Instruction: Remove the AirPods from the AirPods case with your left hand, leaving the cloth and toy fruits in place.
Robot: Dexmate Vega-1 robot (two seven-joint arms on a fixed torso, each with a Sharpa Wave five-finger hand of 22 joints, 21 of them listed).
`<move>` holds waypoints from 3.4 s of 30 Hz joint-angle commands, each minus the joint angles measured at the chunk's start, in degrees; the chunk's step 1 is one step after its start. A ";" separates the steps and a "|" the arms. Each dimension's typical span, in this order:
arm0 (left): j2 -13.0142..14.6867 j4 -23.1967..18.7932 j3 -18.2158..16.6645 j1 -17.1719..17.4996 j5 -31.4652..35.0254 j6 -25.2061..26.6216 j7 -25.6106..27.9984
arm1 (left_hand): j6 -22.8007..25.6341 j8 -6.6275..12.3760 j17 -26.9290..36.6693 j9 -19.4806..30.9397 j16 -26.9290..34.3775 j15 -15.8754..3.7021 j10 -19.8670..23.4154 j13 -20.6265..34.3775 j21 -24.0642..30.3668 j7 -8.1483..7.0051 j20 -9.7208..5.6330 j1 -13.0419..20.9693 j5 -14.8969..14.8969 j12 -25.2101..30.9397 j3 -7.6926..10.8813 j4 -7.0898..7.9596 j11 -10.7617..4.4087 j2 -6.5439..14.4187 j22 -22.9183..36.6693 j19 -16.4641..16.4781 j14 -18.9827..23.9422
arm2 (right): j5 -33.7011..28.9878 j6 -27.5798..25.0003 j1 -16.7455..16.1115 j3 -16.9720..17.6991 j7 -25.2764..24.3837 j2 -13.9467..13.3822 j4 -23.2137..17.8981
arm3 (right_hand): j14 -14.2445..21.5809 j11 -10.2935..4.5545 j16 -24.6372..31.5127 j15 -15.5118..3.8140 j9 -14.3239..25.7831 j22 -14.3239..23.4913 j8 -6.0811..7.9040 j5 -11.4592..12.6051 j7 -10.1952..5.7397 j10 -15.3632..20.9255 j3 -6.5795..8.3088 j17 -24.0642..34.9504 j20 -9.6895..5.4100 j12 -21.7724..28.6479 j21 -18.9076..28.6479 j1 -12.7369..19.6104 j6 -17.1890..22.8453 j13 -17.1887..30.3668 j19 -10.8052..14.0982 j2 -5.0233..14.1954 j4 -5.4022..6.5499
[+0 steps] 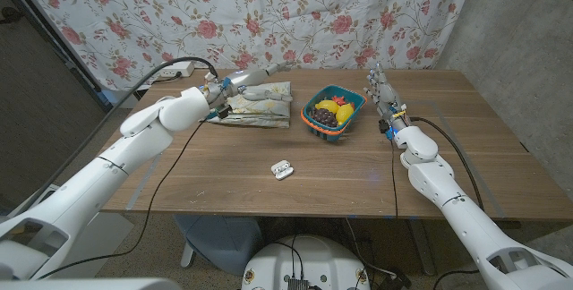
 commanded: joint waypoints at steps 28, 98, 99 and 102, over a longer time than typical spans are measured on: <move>1.24 -2.99 0.34 -3.78 10.21 -8.81 -7.79 | -11.84 0.56 0.36 0.26 -0.09 0.71 -1.02 0.74 -0.10 0.28 1.06 5.03 0.85 0.14 1.17 -0.72 -1.08 0.20 0.22 -1.88 -1.84 | -0.12 -0.61 -1.58 1.01 -1.64 -1.60 -2.96 | 0.19 -0.87 0.26 -0.99 0.14 0.18 0.09 0.33 -0.45 0.40 -0.17 0.04 1.02 -0.03 -0.16 0.58 0.90 0.16 -0.70 -0.32 -0.02; 2.14 -5.61 -1.48 -8.51 13.49 -24.57 -23.35 | -16.52 2.08 0.72 0.63 0.74 0.15 6.38 3.44 0.45 1.35 1.01 29.81 -0.21 6.11 12.55 -1.22 -4.14 5.45 0.25 -5.61 -4.17 | -0.23 -1.65 -1.47 1.12 -2.60 -1.54 -2.60 | 0.18 -0.80 0.19 -1.02 0.17 0.19 -0.44 0.47 -0.45 0.35 0.03 -0.01 1.27 -0.28 -0.10 1.21 0.19 0.16 -1.15 0.19 -0.21; 1.92 -5.57 -1.93 -8.02 13.45 -24.51 -22.86 | -16.52 2.07 0.72 0.62 0.73 0.15 7.02 3.51 0.46 1.29 0.98 29.85 -0.26 6.43 12.55 -1.17 -4.21 5.26 0.25 -5.59 -4.08 | -0.25 -1.64 -1.50 1.13 -2.65 -1.55 -2.63 | 0.20 -0.80 0.20 -1.01 0.17 0.19 -0.45 0.47 -0.46 0.34 0.03 -0.01 1.25 -0.29 -0.10 1.22 0.18 0.16 -1.17 0.20 -0.21; 1.94 -5.91 -1.84 -8.24 13.66 -24.99 -23.60 | -16.36 2.10 0.72 0.62 0.61 0.18 9.03 3.76 0.47 1.36 0.96 29.94 -0.43 7.45 12.62 -1.01 -4.55 4.76 0.27 -5.59 -4.09 | -0.23 -1.67 -1.57 1.15 -2.77 -1.52 -2.69 | 0.19 -0.80 0.20 -0.99 0.17 0.19 -0.45 0.47 -0.46 0.35 0.03 -0.01 1.30 -0.29 -0.11 1.23 0.17 0.16 -1.21 0.20 -0.21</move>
